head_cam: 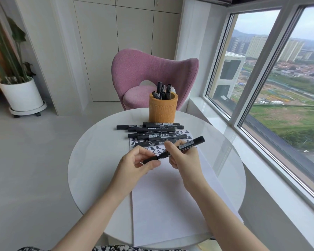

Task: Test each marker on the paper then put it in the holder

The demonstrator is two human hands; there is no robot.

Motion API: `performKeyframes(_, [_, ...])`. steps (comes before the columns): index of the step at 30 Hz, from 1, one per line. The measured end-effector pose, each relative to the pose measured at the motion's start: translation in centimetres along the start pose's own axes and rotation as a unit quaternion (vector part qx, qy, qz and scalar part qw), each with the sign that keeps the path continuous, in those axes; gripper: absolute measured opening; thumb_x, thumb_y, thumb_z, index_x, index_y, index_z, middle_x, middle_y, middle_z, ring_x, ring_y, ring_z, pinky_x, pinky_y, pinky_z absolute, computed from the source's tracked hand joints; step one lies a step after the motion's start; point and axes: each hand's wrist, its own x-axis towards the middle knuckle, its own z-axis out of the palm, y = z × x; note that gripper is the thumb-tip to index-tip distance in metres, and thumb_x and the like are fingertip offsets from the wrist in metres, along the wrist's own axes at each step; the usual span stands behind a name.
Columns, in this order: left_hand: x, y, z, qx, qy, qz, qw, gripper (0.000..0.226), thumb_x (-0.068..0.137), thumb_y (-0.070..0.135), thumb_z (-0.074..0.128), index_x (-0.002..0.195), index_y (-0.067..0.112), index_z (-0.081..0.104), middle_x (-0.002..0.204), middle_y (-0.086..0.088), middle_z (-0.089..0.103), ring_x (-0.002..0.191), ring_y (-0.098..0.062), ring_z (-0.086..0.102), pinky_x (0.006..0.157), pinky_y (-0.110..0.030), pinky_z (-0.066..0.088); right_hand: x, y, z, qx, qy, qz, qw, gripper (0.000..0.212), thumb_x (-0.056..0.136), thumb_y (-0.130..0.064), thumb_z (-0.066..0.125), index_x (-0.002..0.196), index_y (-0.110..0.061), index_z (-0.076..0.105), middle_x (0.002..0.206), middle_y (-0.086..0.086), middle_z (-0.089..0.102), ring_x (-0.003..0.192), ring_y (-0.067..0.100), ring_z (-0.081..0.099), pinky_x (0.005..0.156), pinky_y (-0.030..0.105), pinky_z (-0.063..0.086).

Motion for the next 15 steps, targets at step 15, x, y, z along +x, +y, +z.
performKeyframes(15, [-0.2,0.8,0.0,-0.070,0.003,0.027,0.997,0.013,0.080,-0.001,0.066,0.084,-0.010,0.057,0.063,-0.007,0.069,0.049,-0.011,0.050,0.052,-0.018,0.044,-0.1,0.5,1.8,-0.038,-0.021,0.003,0.999,0.037,0.082,-0.006,0.059,0.054,-0.015,0.038,0.047,0.006,0.038,0.053,0.020,0.028,0.049,0.025,0.029])
